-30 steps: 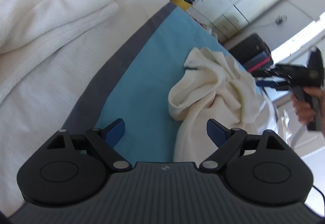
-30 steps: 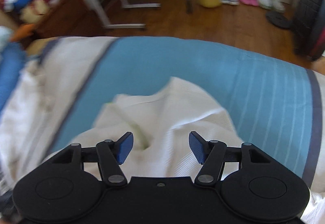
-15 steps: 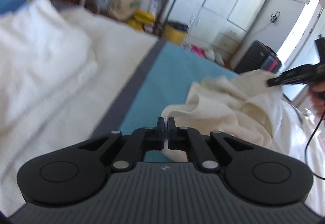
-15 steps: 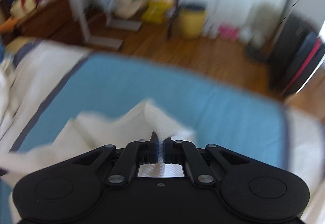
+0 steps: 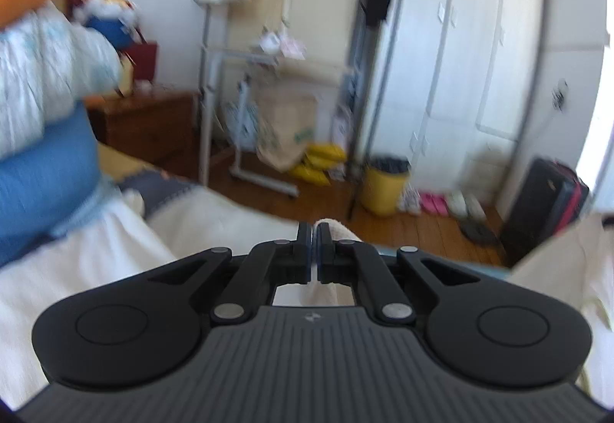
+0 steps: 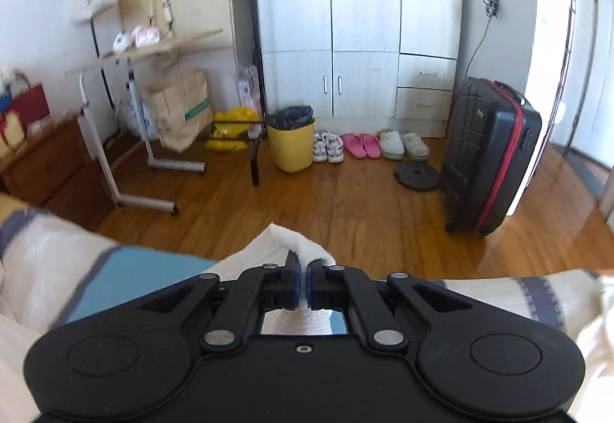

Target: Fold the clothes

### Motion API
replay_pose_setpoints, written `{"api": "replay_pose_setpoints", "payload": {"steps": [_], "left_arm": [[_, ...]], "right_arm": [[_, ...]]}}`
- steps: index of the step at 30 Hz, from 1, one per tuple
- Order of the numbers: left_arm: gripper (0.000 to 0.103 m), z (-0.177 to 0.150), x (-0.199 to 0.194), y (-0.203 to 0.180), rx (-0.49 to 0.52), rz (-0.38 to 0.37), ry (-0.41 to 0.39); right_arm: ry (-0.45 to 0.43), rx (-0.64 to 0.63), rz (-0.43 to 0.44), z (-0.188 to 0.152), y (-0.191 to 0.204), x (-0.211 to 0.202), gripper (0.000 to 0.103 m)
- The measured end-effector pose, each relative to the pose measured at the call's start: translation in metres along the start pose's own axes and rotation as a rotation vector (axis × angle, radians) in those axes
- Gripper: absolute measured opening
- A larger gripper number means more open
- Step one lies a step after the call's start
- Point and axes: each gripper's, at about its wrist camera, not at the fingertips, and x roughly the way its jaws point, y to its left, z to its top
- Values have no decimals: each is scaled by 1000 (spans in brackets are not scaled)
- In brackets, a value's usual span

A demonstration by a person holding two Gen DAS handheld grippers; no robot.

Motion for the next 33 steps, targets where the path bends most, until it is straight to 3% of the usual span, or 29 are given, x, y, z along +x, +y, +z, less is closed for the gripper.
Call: {"api": "replay_pose_setpoints", "payload": {"steps": [1,4,6,7,9,12,16,20,22,24,29,33], "left_arm": [[2,3,6,-3,17,30,-15],[2,0,35,-11,79,80,42],[2,-15,62,-7,42,55,218],[2,-26,70,-2,8,40,281],[2,-49,78,6,-25,22,353],[2,-70,71,12,-27,-1,359],[2,-77,47,27,-162,-118,319],[2,-70,-2,25,-187,-261,238],[2,-73,-25,25,-138,-302,235],[2,-83,-48,23,-40,-293,250],[2,-120,-103,22,91,-359,339],[2,-149,-126,16,146,-314,426]], "right_arm": [[-21,11,1,0,1,3,3],[-87,45,-31,-2,9,16,3],[-5,59,-70,-7,12,40,7],[53,64,-89,-9,14,54,7],[90,28,-100,-20,15,64,8],[107,-48,-105,-37,16,70,4],[55,-87,-137,-44,8,61,3],[-78,99,-156,-63,-13,6,3],[-114,122,-175,-76,-19,-16,3],[-138,118,-197,-88,-22,-35,3],[-188,120,-244,-120,-32,-82,3],[-18,72,-112,-147,-41,-92,4]]}}
